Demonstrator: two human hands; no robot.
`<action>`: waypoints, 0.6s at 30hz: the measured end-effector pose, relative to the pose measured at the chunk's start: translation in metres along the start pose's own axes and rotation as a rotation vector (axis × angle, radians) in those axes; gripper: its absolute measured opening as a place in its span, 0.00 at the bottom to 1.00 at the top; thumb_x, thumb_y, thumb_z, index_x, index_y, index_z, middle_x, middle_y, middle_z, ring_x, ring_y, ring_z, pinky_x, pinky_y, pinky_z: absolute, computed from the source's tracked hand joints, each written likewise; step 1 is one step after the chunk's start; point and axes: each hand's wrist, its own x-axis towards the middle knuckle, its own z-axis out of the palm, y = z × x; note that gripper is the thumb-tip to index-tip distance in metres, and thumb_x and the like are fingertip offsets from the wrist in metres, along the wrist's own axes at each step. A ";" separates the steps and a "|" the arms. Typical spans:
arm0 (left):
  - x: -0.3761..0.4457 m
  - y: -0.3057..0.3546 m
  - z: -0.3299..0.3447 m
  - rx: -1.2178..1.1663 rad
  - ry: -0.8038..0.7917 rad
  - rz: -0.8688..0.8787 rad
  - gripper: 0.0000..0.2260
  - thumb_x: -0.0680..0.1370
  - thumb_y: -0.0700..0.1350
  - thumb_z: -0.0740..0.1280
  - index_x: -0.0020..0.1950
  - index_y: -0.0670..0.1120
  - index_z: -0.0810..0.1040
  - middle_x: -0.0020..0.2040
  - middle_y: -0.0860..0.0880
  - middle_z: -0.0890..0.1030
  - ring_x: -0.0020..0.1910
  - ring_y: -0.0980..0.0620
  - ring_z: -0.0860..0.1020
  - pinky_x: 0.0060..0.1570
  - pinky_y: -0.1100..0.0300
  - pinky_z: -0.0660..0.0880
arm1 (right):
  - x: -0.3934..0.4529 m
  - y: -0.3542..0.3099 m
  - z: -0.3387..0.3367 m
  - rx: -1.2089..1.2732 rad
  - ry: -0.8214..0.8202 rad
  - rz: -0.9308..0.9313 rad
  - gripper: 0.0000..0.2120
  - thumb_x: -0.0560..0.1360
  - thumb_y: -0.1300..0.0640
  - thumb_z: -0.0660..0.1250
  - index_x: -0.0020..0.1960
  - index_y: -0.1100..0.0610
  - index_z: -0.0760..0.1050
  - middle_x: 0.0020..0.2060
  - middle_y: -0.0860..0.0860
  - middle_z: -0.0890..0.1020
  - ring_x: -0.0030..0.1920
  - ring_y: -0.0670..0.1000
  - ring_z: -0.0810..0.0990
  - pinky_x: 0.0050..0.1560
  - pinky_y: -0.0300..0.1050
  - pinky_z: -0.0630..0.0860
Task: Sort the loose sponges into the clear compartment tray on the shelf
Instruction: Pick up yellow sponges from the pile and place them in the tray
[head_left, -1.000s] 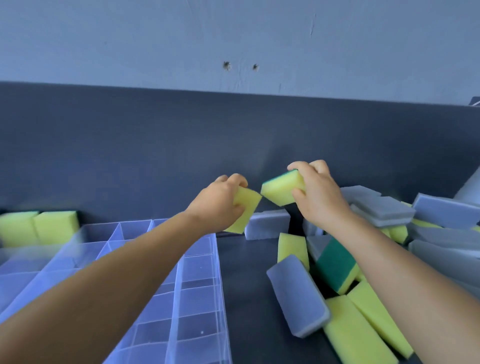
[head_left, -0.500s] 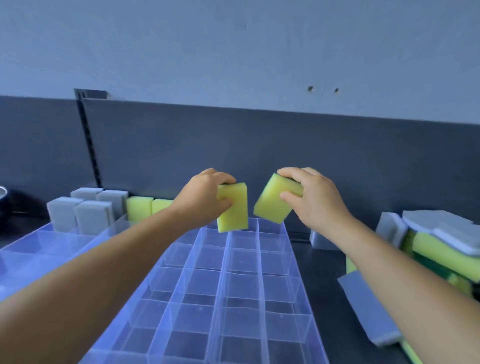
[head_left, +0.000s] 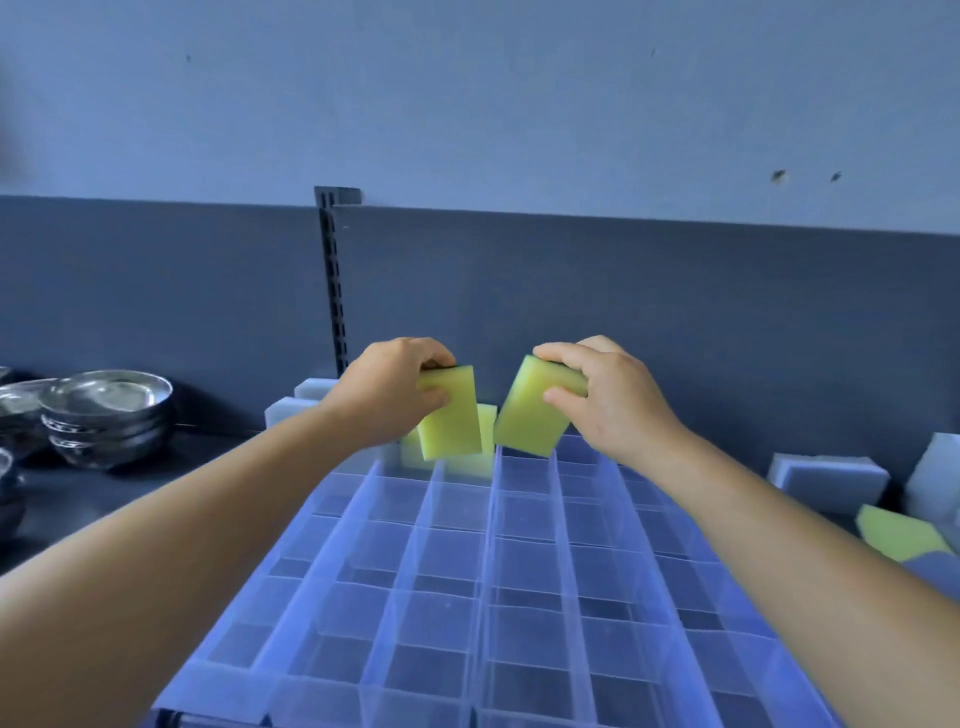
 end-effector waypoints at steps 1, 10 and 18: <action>0.000 -0.007 -0.003 0.003 -0.009 -0.002 0.14 0.75 0.43 0.67 0.61 0.50 0.77 0.55 0.52 0.80 0.52 0.51 0.77 0.52 0.57 0.74 | 0.003 -0.005 0.006 -0.002 -0.004 0.003 0.20 0.76 0.58 0.65 0.67 0.48 0.73 0.59 0.49 0.72 0.53 0.48 0.71 0.50 0.36 0.63; 0.005 -0.047 -0.001 0.044 -0.124 -0.013 0.14 0.76 0.43 0.66 0.62 0.49 0.76 0.57 0.52 0.80 0.50 0.52 0.74 0.43 0.62 0.70 | 0.018 -0.024 0.054 0.002 -0.080 0.055 0.16 0.74 0.60 0.66 0.61 0.51 0.74 0.55 0.49 0.76 0.56 0.50 0.75 0.53 0.39 0.69; 0.020 -0.055 0.020 0.155 -0.181 0.048 0.13 0.75 0.43 0.66 0.60 0.50 0.75 0.58 0.51 0.77 0.53 0.47 0.76 0.51 0.54 0.75 | 0.028 -0.022 0.076 -0.105 -0.150 0.088 0.15 0.74 0.61 0.65 0.59 0.51 0.74 0.55 0.48 0.75 0.54 0.52 0.75 0.54 0.47 0.74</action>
